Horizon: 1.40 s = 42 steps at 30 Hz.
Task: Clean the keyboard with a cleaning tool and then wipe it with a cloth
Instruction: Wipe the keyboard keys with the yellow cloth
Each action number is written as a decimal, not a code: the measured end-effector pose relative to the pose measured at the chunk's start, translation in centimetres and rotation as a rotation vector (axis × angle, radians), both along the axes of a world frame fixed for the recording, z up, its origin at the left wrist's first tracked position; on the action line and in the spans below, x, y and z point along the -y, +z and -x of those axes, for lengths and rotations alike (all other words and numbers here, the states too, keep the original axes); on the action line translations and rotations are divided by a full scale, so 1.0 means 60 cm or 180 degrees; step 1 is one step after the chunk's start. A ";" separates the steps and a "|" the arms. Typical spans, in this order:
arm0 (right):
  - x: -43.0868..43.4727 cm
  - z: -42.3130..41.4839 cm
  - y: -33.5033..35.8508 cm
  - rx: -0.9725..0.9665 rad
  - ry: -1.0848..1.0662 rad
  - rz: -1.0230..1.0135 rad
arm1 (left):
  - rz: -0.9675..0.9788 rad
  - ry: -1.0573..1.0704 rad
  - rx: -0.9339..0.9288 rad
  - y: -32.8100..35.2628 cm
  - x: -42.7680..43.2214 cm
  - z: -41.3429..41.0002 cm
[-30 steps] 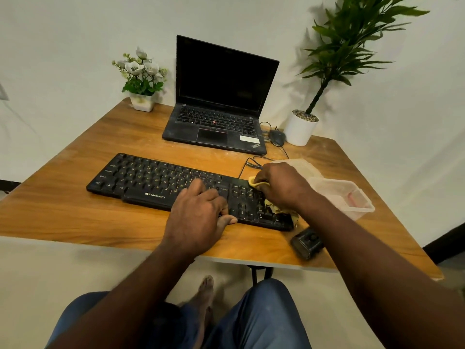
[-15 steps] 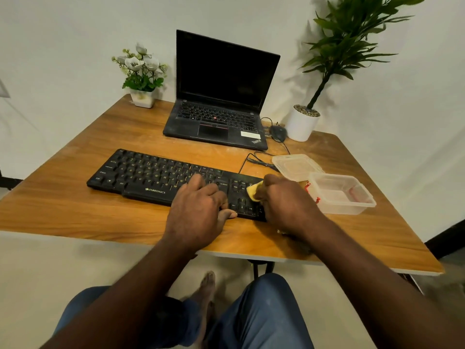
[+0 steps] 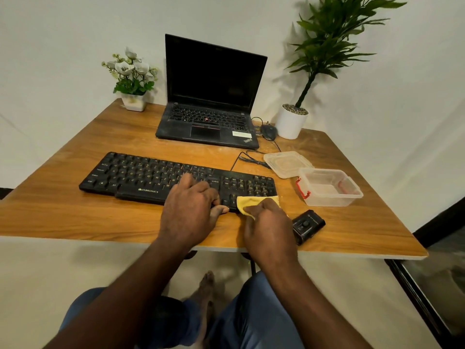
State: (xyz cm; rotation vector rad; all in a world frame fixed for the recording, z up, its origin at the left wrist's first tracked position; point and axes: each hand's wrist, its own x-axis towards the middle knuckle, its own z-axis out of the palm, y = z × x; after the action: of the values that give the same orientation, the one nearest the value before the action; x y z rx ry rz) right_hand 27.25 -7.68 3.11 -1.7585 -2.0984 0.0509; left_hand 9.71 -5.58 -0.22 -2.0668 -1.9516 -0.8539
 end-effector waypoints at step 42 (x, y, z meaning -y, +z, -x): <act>-0.088 0.010 -0.030 -0.1222 -0.0365 0.0072 | -0.0137 -0.0553 -0.0510 -0.004 0.034 0.077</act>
State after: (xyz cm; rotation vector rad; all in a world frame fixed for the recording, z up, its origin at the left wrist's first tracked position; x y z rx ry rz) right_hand 26.63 -2.39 1.34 -1.7184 -1.7272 0.3521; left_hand 5.08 -7.62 -0.44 -2.2292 -1.6782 -0.7290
